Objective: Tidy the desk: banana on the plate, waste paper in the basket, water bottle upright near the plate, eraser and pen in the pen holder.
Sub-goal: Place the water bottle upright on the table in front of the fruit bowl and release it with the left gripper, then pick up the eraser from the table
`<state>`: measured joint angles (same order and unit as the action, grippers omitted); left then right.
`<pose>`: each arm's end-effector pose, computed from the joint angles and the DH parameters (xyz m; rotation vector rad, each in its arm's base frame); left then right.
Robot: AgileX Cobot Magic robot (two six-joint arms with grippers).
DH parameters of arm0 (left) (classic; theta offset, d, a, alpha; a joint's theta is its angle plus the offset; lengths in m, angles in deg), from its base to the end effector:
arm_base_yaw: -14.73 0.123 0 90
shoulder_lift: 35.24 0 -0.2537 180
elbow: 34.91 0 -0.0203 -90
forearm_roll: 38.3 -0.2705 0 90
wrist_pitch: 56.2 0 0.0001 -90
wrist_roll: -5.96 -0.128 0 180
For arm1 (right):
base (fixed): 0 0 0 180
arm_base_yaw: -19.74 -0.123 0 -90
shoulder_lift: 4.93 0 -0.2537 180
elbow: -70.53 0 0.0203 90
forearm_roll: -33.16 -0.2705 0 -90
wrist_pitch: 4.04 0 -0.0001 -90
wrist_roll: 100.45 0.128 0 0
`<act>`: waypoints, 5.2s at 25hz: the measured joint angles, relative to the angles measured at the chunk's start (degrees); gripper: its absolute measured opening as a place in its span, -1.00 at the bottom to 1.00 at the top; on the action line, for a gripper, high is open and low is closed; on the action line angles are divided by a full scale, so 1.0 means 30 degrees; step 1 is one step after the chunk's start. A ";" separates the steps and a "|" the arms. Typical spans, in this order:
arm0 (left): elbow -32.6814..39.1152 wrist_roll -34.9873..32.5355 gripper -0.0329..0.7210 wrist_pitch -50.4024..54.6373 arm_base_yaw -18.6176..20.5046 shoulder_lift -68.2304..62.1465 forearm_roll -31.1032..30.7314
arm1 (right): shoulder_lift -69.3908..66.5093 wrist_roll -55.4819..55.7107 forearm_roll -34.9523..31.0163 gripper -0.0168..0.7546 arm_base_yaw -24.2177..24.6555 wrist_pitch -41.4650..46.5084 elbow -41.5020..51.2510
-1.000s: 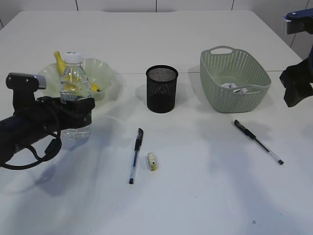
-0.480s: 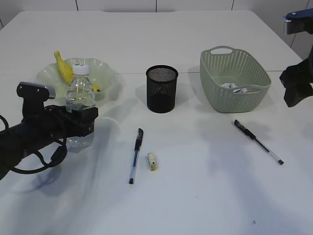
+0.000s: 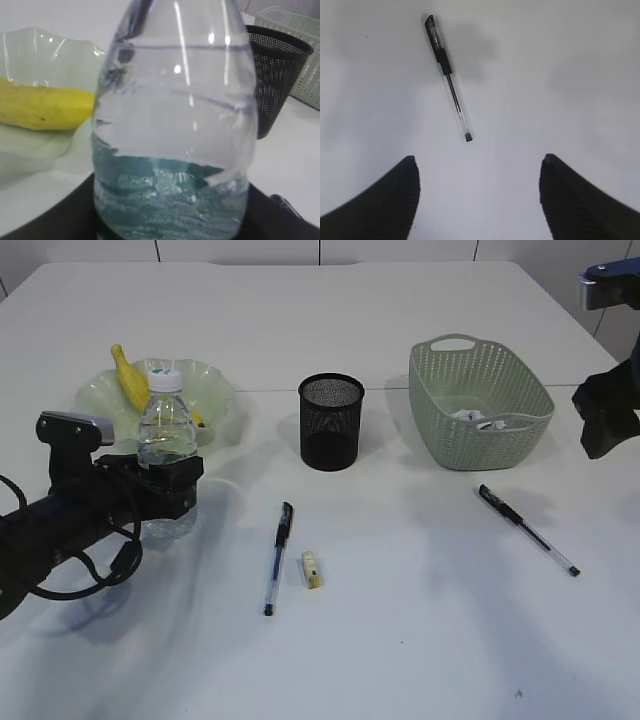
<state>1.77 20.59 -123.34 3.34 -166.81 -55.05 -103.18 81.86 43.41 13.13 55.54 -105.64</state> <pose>0.3501 -0.1052 0.0263 0.2491 1.7809 -0.4815 0.3457 0.0203 0.2175 -0.1973 2.7965 -0.2014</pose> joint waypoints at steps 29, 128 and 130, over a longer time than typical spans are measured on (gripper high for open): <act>0.0873 -0.0758 0.35 0.0535 0.0000 0.0792 0.0098 | 0.0000 -0.0124 0.0000 0.44 0.0000 0.0000 0.0000; 0.2465 -0.1662 0.61 1.6385 0.1521 1.6537 0.5351 | 0.0000 -0.0343 -0.2149 0.43 -0.0033 0.1256 -0.0507; 0.2465 -0.1056 0.61 1.8685 0.1521 1.6763 0.5583 | 0.0000 -0.0343 -0.2451 0.42 -0.0067 0.1759 -0.0763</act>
<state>9.16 17.43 -67.28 7.90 -116.52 -38.30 -103.18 80.83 36.06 12.92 60.81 -107.93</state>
